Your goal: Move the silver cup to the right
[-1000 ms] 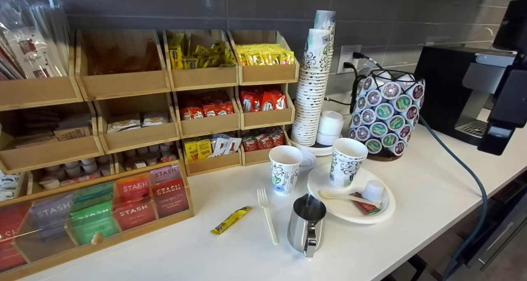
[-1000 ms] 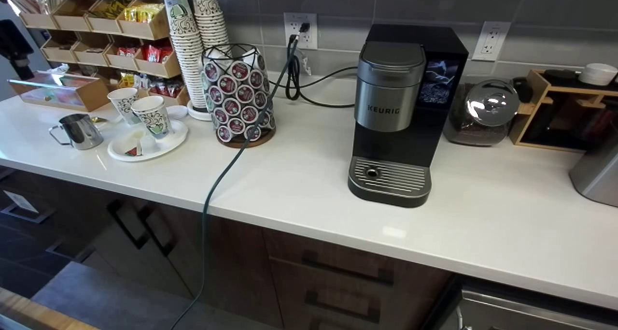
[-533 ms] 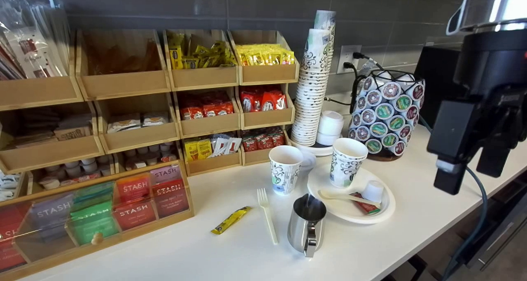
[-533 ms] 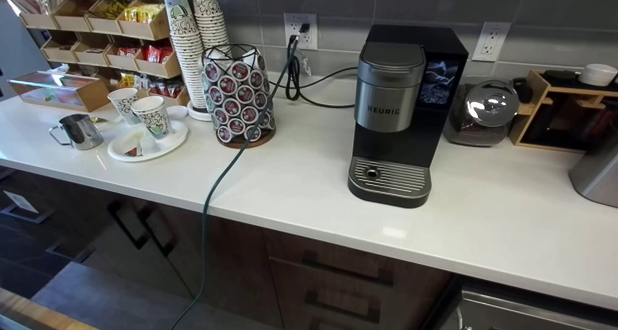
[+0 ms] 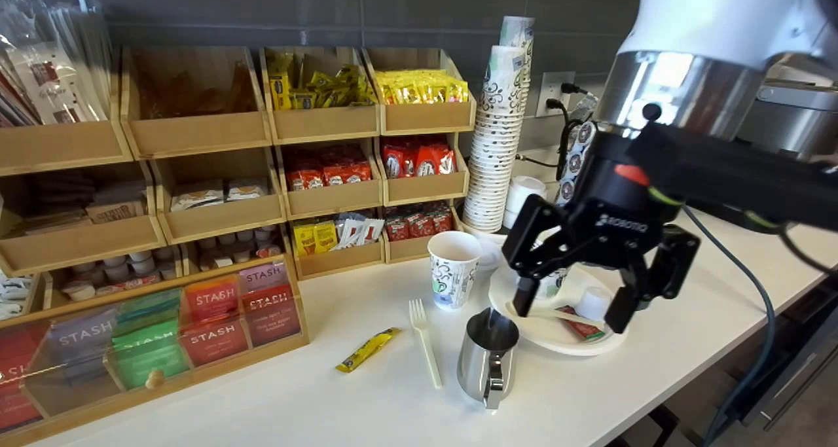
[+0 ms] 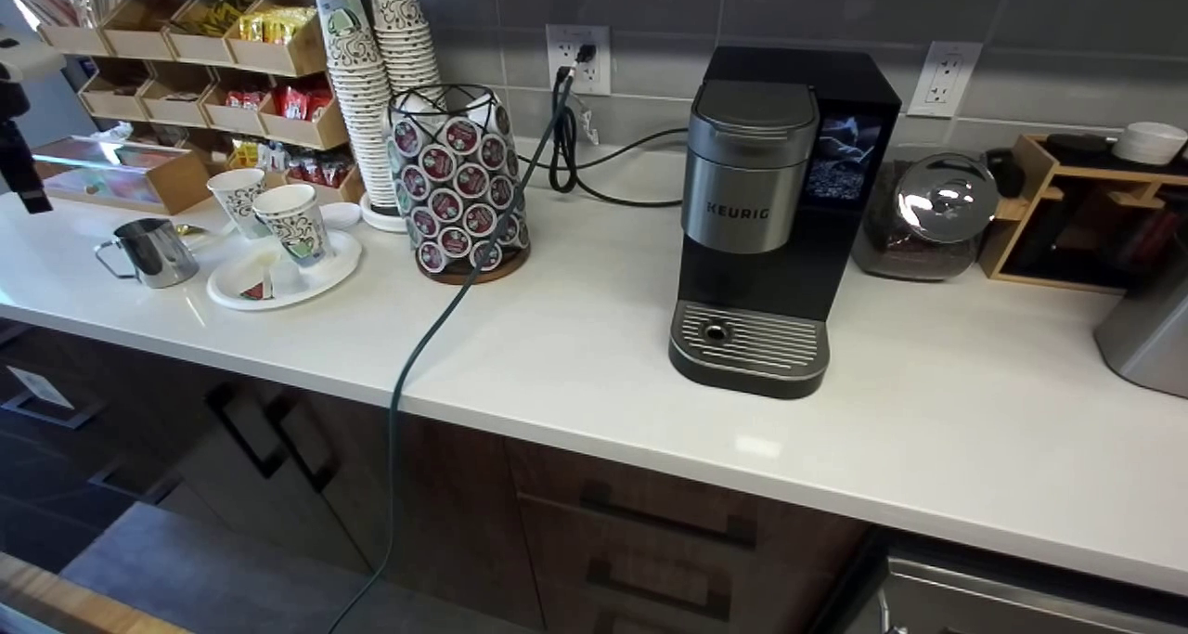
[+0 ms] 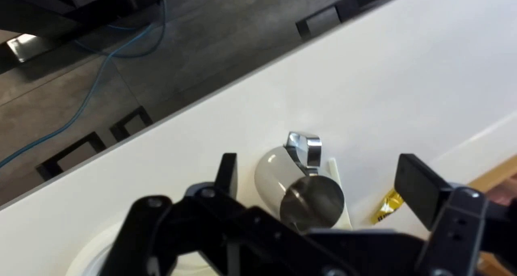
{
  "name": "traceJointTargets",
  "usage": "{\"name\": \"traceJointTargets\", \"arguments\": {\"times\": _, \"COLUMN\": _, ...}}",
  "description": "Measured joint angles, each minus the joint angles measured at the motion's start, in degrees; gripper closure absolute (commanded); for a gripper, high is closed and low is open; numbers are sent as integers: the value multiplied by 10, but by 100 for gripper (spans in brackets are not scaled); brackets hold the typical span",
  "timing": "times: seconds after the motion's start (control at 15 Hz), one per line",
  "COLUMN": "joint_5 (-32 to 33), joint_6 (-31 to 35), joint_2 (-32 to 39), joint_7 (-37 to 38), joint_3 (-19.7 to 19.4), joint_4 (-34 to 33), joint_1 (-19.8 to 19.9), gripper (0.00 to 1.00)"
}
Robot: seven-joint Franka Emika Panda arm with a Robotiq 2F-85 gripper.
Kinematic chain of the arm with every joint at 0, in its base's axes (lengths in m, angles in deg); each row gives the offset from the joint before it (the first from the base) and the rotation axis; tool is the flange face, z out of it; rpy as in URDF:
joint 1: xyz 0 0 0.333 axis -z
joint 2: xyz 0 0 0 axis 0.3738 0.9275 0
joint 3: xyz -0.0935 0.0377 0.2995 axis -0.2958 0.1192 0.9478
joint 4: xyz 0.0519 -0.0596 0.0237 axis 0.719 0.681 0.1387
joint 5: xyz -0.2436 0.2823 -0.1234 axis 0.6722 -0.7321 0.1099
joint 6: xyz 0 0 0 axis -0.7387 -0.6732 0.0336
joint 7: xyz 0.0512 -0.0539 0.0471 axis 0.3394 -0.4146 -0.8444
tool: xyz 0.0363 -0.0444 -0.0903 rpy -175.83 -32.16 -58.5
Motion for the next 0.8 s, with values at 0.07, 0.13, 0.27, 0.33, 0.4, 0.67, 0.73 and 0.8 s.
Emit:
{"name": "traceJointTargets", "arguments": {"times": 0.07, "joint_5": 12, "joint_6": 44, "joint_2": 27, "joint_7": 25, "joint_3": -2, "joint_4": -3, "joint_1": 0, "gripper": 0}}
{"name": "traceJointTargets", "arguments": {"times": 0.13, "joint_5": 34, "joint_6": 73, "joint_2": 52, "joint_7": 49, "joint_3": -7, "joint_4": -8, "joint_1": 0, "gripper": 0}}
{"name": "traceJointTargets", "arguments": {"times": 0.27, "joint_5": 89, "joint_6": 84, "joint_2": 92, "joint_7": 86, "joint_3": -24, "joint_4": -21, "joint_1": -1, "gripper": 0}}
{"name": "traceJointTargets", "arguments": {"times": 0.33, "joint_5": 109, "joint_6": 84, "joint_2": 105, "joint_7": 96, "joint_3": -34, "joint_4": -26, "joint_1": -3, "gripper": 0}}
{"name": "traceJointTargets", "arguments": {"times": 0.4, "joint_5": 118, "joint_6": 83, "joint_2": 112, "joint_7": 99, "joint_3": -42, "joint_4": -29, "joint_1": -5, "gripper": 0}}
{"name": "traceJointTargets", "arguments": {"times": 0.67, "joint_5": 135, "joint_6": 83, "joint_2": 116, "joint_7": 99, "joint_3": -56, "joint_4": -31, "joint_1": -18, "gripper": 0}}
{"name": "traceJointTargets", "arguments": {"times": 0.73, "joint_5": 140, "joint_6": 83, "joint_2": 116, "joint_7": 99, "joint_3": -57, "joint_4": -31, "joint_1": -23, "gripper": 2}}
{"name": "traceJointTargets", "arguments": {"times": 0.8, "joint_5": 145, "joint_6": 84, "joint_2": 118, "joint_7": 99, "joint_3": -58, "joint_4": -31, "joint_1": -28, "gripper": 7}}
